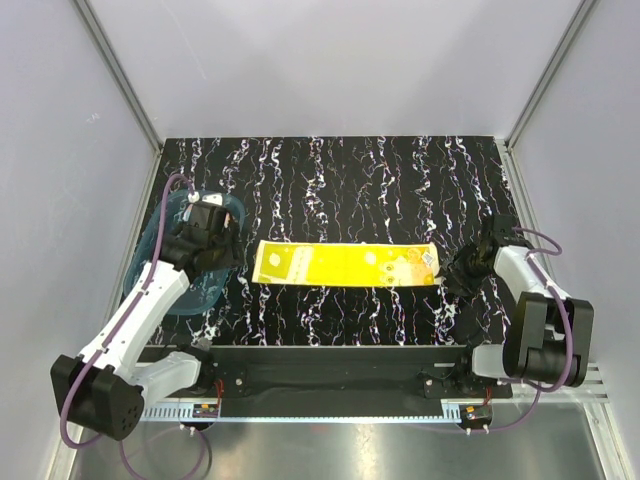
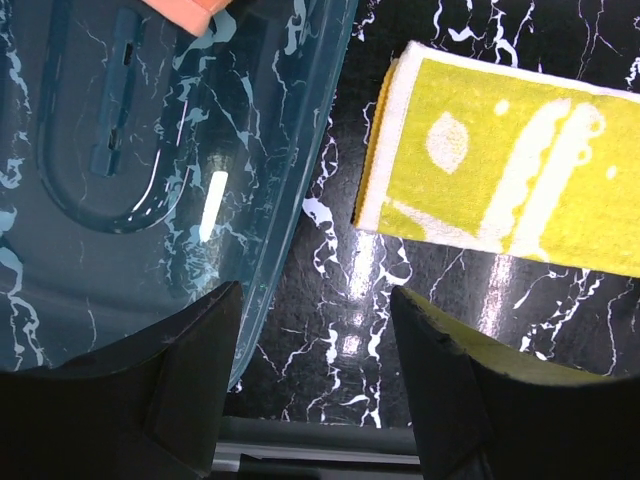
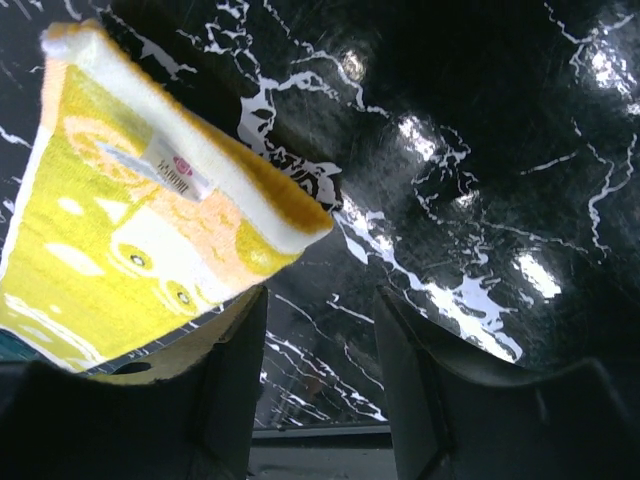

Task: Roll the towels
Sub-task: Fold the towel

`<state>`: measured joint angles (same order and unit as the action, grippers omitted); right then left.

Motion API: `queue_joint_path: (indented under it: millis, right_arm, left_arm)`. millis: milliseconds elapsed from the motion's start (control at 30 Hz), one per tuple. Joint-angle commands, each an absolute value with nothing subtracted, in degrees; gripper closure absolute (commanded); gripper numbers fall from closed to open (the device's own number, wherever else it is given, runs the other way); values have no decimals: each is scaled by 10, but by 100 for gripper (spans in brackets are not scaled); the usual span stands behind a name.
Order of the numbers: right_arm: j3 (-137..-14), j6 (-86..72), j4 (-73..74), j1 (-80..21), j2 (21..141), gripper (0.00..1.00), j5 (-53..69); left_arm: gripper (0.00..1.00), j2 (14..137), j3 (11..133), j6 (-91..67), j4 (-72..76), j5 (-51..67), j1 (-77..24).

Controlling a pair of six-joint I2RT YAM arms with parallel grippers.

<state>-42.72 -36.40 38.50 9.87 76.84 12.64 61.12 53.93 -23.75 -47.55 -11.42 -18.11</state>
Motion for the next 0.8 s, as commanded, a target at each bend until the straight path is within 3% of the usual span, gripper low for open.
queue_joint_path:
  millis: [0,600,767]
  right_arm:
    - [-419,-377,347,102,786,46,121]
    - [-398,-371,280,102,859,48,139]
    - [-403,-368,276,102,867,53,136]
  left_arm:
    - [34,604,541,-217,-457,-136,-178]
    - [34,612,539,-217,-455,-130,-178]
    - [34,614,539,-216,-456,-130,-178]
